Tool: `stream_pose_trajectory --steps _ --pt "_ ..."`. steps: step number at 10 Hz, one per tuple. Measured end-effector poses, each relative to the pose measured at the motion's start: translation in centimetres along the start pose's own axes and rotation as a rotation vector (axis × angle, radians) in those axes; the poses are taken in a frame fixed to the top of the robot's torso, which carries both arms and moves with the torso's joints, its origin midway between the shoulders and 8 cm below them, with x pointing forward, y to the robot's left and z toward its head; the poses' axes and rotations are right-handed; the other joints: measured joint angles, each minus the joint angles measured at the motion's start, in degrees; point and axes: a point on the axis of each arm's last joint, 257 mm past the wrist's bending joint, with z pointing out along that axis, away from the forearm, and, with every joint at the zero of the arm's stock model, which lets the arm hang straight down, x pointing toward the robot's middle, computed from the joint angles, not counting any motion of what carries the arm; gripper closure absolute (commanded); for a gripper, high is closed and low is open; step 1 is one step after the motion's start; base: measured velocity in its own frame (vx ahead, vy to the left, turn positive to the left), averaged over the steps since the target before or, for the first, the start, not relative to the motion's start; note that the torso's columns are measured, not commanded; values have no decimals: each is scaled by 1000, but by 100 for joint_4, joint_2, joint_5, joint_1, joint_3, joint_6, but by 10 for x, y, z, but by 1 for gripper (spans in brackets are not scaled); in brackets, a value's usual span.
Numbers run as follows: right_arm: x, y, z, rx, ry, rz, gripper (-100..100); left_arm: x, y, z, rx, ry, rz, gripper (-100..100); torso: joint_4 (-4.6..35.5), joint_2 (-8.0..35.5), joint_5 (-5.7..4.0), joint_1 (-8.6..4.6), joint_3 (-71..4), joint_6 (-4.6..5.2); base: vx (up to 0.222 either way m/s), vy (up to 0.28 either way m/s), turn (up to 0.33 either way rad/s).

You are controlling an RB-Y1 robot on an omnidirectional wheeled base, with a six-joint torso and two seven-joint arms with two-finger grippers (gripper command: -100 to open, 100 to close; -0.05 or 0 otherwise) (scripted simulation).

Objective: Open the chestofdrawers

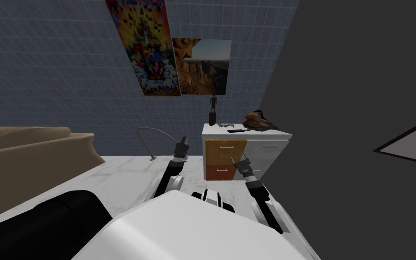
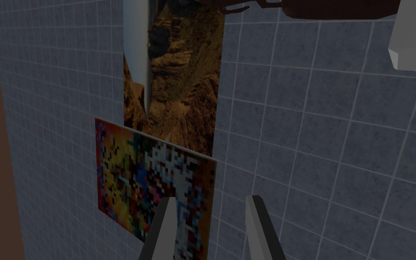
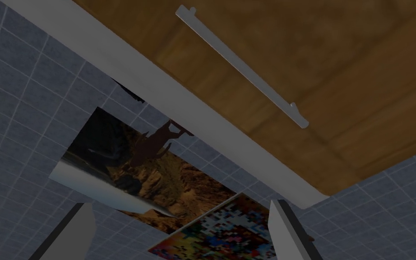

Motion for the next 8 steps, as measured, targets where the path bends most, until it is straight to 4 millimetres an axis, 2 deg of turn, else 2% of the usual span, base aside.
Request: stream_pose_trajectory --steps 8 --pt "12 18 0 -44 15 -246 -100 0 0 0 0 0 0 0 0 0 -1 -7 -1 -2 13 33 -36"
